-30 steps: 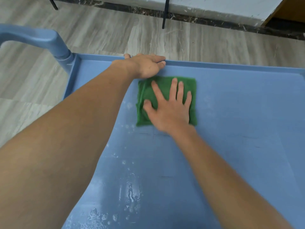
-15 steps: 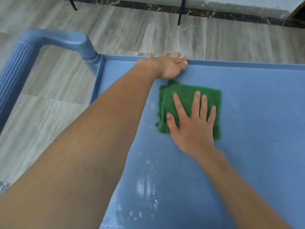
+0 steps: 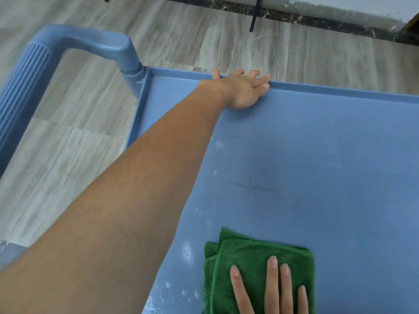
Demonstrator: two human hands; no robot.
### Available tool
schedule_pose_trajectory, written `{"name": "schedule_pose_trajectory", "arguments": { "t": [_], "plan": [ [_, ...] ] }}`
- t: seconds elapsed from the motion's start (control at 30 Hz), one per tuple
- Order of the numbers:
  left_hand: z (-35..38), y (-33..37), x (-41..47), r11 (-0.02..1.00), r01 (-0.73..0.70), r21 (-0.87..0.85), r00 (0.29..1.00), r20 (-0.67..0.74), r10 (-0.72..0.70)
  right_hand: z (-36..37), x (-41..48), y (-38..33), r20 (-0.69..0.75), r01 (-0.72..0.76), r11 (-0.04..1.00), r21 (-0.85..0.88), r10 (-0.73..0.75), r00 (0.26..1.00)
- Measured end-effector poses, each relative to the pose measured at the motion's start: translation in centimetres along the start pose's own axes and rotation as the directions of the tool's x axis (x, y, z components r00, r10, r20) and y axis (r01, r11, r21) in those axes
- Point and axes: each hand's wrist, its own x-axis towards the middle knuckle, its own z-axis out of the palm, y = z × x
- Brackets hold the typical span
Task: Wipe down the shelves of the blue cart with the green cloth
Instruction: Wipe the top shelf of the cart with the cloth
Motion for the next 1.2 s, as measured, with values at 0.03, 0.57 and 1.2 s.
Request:
{"name": "schedule_pose_trajectory", "arguments": {
  "t": [0.03, 0.57, 1.2],
  "plan": [
    [-0.1, 0.0, 0.0, 1.000, -0.001, -0.015, 1.000, 0.008, 0.001, 0.1, 0.2, 0.2, -0.003, 0.012, 1.000, 0.012, -0.012, 1.000],
    [-1.8, -0.8, 0.1, 0.978, 0.069, -0.196, 0.997, -0.025, -0.076, 0.1, 29.9, -4.1, 0.126, 0.033, 0.973, 0.230, -0.063, 0.990],
    [-0.1, -8.1, -2.4, 0.997, 0.064, 0.039, 0.996, -0.067, -0.062, -1.1, 13.8, -3.0, 0.017, 0.119, 0.978, 0.173, -0.123, 0.992]
  ]
}}
